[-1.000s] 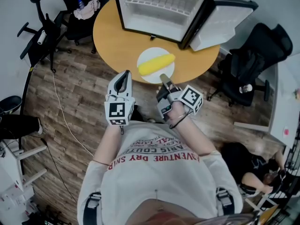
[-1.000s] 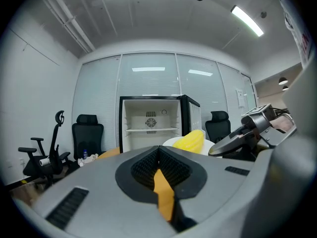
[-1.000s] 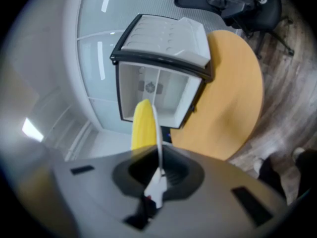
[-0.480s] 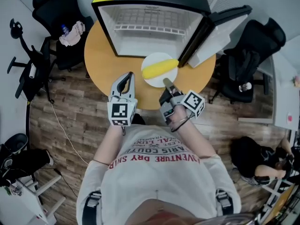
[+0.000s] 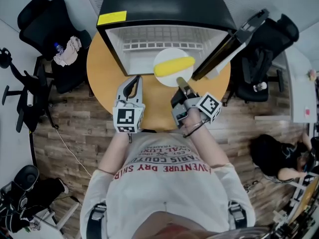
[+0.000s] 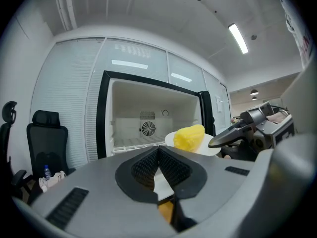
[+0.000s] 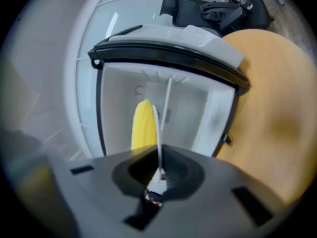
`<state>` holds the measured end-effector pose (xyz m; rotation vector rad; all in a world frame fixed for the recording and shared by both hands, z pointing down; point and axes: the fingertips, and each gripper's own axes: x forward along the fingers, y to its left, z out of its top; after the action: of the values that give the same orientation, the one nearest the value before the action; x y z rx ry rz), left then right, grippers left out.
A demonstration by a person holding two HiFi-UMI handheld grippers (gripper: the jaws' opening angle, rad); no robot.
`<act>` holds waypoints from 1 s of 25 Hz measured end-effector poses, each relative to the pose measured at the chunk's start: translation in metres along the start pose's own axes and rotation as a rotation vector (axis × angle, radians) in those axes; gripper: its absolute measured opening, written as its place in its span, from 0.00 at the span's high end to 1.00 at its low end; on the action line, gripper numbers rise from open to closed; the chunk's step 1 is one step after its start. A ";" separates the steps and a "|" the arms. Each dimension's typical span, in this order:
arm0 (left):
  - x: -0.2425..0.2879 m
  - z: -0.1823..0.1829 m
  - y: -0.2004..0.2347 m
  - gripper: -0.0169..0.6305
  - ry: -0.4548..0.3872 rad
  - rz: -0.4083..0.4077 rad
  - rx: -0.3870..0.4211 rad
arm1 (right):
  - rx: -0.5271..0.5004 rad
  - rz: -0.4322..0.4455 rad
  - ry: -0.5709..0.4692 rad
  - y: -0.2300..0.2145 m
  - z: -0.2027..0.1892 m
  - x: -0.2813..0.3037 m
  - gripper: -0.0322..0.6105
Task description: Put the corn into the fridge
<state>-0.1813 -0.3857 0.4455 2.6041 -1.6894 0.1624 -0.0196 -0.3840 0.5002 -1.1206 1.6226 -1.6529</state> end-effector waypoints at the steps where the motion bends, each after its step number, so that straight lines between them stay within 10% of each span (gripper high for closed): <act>1: 0.004 -0.001 0.004 0.93 -0.001 -0.010 -0.002 | -0.002 0.002 -0.011 0.003 0.001 0.006 0.89; 25: 0.050 -0.023 0.043 0.93 0.018 -0.125 -0.034 | 0.102 -0.033 -0.124 0.009 0.027 0.093 0.89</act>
<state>-0.2017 -0.4463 0.4728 2.6642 -1.5045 0.1514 -0.0435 -0.4782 0.5050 -1.1792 1.4333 -1.6338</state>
